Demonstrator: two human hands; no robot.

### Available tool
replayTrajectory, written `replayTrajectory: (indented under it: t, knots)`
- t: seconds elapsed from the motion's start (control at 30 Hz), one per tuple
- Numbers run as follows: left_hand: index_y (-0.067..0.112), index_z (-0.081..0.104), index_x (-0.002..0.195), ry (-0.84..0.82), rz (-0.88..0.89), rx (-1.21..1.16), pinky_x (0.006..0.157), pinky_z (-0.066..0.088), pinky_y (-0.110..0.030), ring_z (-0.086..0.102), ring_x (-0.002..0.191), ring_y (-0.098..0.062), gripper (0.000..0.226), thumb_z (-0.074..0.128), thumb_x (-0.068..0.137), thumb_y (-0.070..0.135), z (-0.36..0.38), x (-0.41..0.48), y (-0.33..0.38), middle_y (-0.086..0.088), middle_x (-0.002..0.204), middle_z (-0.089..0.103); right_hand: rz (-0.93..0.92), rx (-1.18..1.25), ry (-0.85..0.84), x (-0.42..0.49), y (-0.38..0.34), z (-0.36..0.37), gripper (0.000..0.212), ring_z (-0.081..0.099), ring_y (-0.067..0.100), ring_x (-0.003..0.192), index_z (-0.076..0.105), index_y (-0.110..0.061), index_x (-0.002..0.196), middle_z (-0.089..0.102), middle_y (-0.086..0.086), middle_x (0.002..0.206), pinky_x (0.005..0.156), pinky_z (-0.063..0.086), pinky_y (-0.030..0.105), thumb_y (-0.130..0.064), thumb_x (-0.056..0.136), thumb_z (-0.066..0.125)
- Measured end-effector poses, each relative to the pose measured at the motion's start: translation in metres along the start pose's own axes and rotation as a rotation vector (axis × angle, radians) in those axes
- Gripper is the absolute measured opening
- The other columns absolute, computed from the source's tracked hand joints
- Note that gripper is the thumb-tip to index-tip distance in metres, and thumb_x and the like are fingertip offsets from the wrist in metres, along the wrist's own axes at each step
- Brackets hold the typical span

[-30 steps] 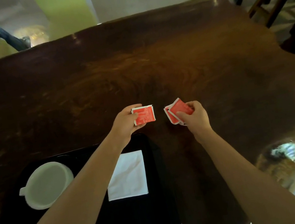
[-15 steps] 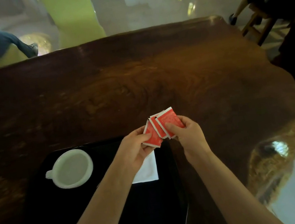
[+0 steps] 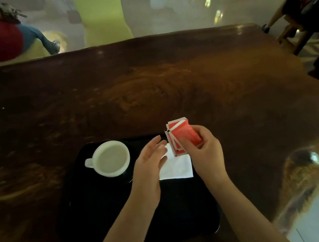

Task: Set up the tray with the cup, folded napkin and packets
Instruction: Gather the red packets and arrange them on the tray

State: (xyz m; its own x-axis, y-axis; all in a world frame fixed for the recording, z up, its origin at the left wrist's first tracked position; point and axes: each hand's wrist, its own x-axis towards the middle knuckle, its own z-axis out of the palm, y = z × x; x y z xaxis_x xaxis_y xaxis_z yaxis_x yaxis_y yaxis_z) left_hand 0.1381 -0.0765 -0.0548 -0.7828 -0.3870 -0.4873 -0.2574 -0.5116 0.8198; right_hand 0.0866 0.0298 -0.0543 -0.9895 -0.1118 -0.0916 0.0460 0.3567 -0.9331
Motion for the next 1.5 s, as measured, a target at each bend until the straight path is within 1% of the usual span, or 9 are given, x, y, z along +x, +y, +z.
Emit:
replayTrajectory:
  t: [0.1, 0.2, 0.33, 0.5, 0.67, 0.83, 1.07, 1.27, 1.5]
  knots:
    - [0.016, 0.061, 0.116, -0.187, -0.034, -0.096, 0.087, 0.05, -0.033, 0.064, 0.104, -0.018, 0.038, 0.053, 0.084, 0.036, -0.005, -0.015, 0.006, -0.005, 0.112, 0.068, -0.447, -0.347, 0.042, -0.018, -0.001, 0.013, 0.024, 0.047, 0.003, 0.096, 0.061, -0.022, 0.106, 0.057, -0.011, 0.101, 0.079, 0.045, 0.019, -0.019, 0.083, 0.067]
    - [0.011, 0.064, 0.107, -0.26, -0.075, -0.225, 0.075, 0.053, -0.03, 0.067, 0.09, -0.016, 0.038, 0.054, 0.08, 0.036, -0.017, -0.019, 0.014, -0.007, 0.097, 0.07, -0.537, -0.42, -0.155, -0.031, -0.001, 0.018, 0.042, 0.039, 0.004, 0.107, 0.055, -0.025, 0.121, 0.048, -0.012, 0.117, 0.091, 0.044, 0.026, -0.022, 0.081, 0.067]
    - [0.008, 0.062, 0.107, -0.162, -0.107, -0.283, 0.078, 0.054, -0.035, 0.068, 0.09, -0.022, 0.022, 0.049, 0.091, 0.013, -0.041, -0.019, 0.016, -0.012, 0.099, 0.07, -0.483, -0.302, -0.471, -0.042, -0.006, 0.009, 0.049, 0.032, -0.004, 0.119, 0.049, -0.034, 0.127, 0.04, -0.023, 0.123, 0.095, 0.035, 0.007, -0.037, 0.082, 0.066]
    - [0.013, 0.059, 0.111, -0.191, -0.192, -0.301, 0.085, 0.053, -0.047, 0.063, 0.103, -0.029, 0.024, 0.046, 0.092, 0.008, -0.063, -0.02, 0.019, -0.014, 0.111, 0.067, -0.267, -0.015, -0.221, -0.035, -0.018, 0.005, 0.023, 0.056, 0.002, 0.1, 0.057, -0.03, 0.112, 0.058, -0.011, 0.108, 0.082, 0.047, 0.018, -0.021, 0.091, 0.054]
    - [0.013, 0.06, 0.115, -0.27, -0.249, -0.157, 0.084, 0.054, -0.041, 0.066, 0.101, -0.026, 0.027, 0.052, 0.089, 0.01, -0.081, -0.024, 0.02, -0.014, 0.111, 0.068, -0.07, -0.083, -0.507, -0.031, -0.019, 0.02, 0.034, 0.063, 0.007, 0.092, 0.051, -0.029, 0.124, 0.06, -0.007, 0.107, 0.069, 0.054, 0.017, -0.027, 0.09, 0.056]
    - [0.013, 0.058, 0.117, -0.272, -0.322, -0.09, 0.091, 0.05, -0.046, 0.064, 0.106, -0.029, 0.03, 0.053, 0.088, 0.01, -0.098, -0.025, 0.014, -0.016, 0.115, 0.067, 0.115, 0.053, -0.411, -0.047, -0.007, 0.032, 0.023, 0.066, 0.009, 0.084, 0.054, -0.023, 0.111, 0.065, -0.002, 0.1, 0.056, 0.049, 0.013, -0.025, 0.089, 0.059]
    - [0.012, 0.061, 0.114, -0.216, -0.369, -0.005, 0.082, 0.054, -0.04, 0.068, 0.095, -0.026, 0.03, 0.059, 0.084, 0.006, -0.109, -0.022, 0.003, -0.012, 0.103, 0.071, 0.312, 0.208, -0.38, -0.065, 0.008, 0.046, 0.022, 0.069, 0.011, 0.085, 0.053, -0.02, 0.11, 0.07, 0.0, 0.094, 0.078, 0.056, 0.026, -0.023, 0.089, 0.058]
    - [0.012, 0.059, 0.116, -0.182, -0.406, 0.039, 0.076, 0.056, -0.038, 0.069, 0.094, -0.026, 0.034, 0.063, 0.082, 0.007, -0.121, -0.021, -0.01, -0.013, 0.106, 0.07, 0.394, 0.311, -0.322, -0.075, 0.021, 0.053, 0.021, 0.071, 0.014, 0.083, 0.054, -0.018, 0.109, 0.069, 0.0, 0.093, 0.073, 0.059, 0.029, -0.02, 0.088, 0.058]
    - [0.018, 0.062, 0.104, -0.182, -0.359, 0.085, 0.075, 0.057, -0.035, 0.07, 0.091, -0.023, 0.021, 0.06, 0.085, 0.01, -0.127, -0.019, -0.013, -0.009, 0.1, 0.071, 0.326, 0.289, -0.338, -0.078, 0.025, 0.057, 0.022, 0.071, 0.009, 0.08, 0.054, -0.02, 0.11, 0.07, 0.0, 0.091, 0.068, 0.056, 0.019, -0.019, 0.088, 0.059]
